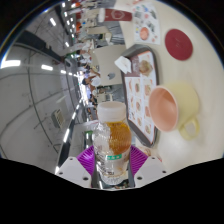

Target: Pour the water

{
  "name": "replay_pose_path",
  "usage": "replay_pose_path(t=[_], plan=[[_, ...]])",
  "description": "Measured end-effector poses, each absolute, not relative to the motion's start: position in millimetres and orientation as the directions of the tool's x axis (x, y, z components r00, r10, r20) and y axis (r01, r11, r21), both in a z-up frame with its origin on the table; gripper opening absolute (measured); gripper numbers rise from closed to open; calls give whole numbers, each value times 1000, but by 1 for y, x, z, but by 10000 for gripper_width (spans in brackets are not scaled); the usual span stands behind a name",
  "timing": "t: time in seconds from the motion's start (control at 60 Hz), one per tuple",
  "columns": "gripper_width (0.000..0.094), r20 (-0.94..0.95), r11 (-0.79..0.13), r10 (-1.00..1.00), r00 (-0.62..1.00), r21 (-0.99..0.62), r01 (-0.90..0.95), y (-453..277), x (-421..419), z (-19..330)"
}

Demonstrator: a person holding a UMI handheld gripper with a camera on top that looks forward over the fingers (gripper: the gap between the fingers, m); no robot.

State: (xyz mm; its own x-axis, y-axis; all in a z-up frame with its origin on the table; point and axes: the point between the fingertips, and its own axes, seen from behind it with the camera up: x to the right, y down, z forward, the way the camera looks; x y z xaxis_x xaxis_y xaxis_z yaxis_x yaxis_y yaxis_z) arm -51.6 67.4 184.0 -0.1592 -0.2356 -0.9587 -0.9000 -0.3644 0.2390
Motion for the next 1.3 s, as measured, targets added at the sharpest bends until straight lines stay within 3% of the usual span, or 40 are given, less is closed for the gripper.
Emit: replay_pose_path(t=[0.183, 0.317, 0.433, 0.6, 0.833, 0.967, 1.067, 1.233, 1.3], plan=[[417, -917, -391, -22, 398, -359, -848, 85, 0, 251], [418, -651, -295, 83, 754, -739, -605, 89, 53, 290], [418, -382, -230, 80, 921, -906, -356, 92, 102, 281], [416, -108, -269, 38, 993, -959, -94, 91, 158, 211], [417, -57, -375, 16, 998, -926, -47, 86, 193, 112], [425, -71, -418, 20, 997, -907, -56, 74, 196, 77], [430, -37, -384, 36, 999, -923, -21, 76, 195, 77], [599, -16, -423, 32, 999, -906, -2, 67, 193, 75], [859, -20, -457, 23, 1000, -889, -7, 61, 195, 72]])
